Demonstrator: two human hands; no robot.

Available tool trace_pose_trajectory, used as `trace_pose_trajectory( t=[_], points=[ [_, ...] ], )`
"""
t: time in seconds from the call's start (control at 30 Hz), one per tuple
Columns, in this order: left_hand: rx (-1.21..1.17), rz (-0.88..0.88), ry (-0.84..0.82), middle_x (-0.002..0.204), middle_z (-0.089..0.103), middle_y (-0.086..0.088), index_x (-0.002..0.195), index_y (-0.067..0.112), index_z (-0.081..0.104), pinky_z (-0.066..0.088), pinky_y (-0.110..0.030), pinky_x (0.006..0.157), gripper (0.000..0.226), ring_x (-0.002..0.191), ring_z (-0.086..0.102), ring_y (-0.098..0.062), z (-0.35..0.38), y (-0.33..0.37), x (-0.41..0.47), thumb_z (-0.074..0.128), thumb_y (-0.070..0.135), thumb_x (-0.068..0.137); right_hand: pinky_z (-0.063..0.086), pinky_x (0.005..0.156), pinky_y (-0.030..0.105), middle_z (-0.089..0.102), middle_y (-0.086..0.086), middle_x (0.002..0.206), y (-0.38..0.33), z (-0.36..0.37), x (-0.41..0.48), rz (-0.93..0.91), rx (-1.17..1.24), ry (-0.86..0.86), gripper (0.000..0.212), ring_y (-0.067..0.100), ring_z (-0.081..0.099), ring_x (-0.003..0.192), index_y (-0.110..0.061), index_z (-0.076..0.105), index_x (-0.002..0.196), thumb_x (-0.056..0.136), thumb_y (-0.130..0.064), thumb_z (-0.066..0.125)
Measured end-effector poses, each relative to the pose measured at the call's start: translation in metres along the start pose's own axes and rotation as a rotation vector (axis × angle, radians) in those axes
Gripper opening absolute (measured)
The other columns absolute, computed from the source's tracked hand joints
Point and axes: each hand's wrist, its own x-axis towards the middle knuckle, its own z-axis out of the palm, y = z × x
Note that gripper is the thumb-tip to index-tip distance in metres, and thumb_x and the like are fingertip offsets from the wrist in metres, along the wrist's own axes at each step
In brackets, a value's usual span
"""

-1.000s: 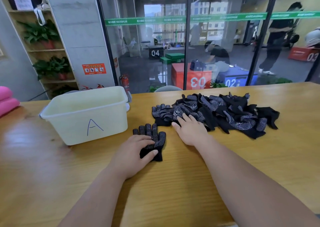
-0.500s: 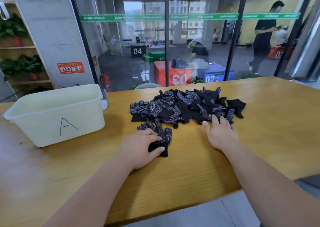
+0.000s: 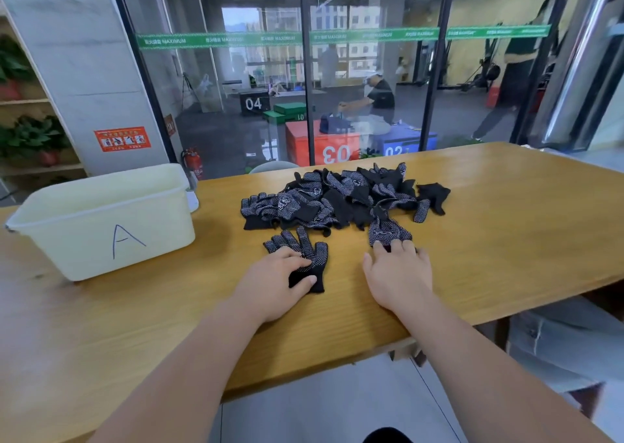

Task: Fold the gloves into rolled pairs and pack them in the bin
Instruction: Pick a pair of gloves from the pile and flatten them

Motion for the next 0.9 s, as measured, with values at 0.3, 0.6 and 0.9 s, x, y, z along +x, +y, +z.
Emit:
trace_pose_trajectory(
  t=[0.3, 0.6, 0.9],
  points=[
    [0.035, -0.026, 0.159, 0.145, 0.057, 0.016, 0.139, 0.034, 0.065, 0.039, -0.037, 0.118, 0.043, 0.140, 0.044, -0.013, 0.006, -0.006, -0.026, 0.051, 0.051, 0.103, 0.040, 0.098, 0.040, 0.056, -0.006, 0.117, -0.021, -0.002, -0.022, -0.220, 0.063, 0.158, 0.048, 0.020, 0.049, 0.115, -0.036, 0.069, 0.130, 0.109, -0.049, 0.028],
    [0.015, 0.063, 0.230, 0.132, 0.063, 0.014, 0.136, 0.030, 0.066, 0.053, -0.036, 0.097, 0.045, 0.121, 0.058, -0.013, 0.007, -0.001, -0.029, 0.040, 0.052, 0.106, 0.046, 0.107, 0.041, 0.060, -0.010, 0.141, -0.018, -0.006, -0.024, -0.397, 0.310, 0.153, 0.043, 0.015, 0.050, 0.132, -0.030, 0.058, 0.147, 0.109, -0.038, 0.039],
    [-0.041, 0.073, -0.054, 0.173, 0.024, 0.006, 0.165, 0.042, 0.027, 0.022, -0.047, 0.130, 0.065, 0.160, 0.019, -0.019, 0.005, 0.021, 0.010, 0.025, 0.070, 0.106, 0.025, 0.128, 0.046, 0.035, -0.001, 0.169, 0.028, 0.015, 0.031, -0.151, 0.416, 0.127, 0.054, 0.018, 0.023, 0.158, -0.021, 0.044, 0.159, 0.113, -0.044, 0.027]
  ],
)
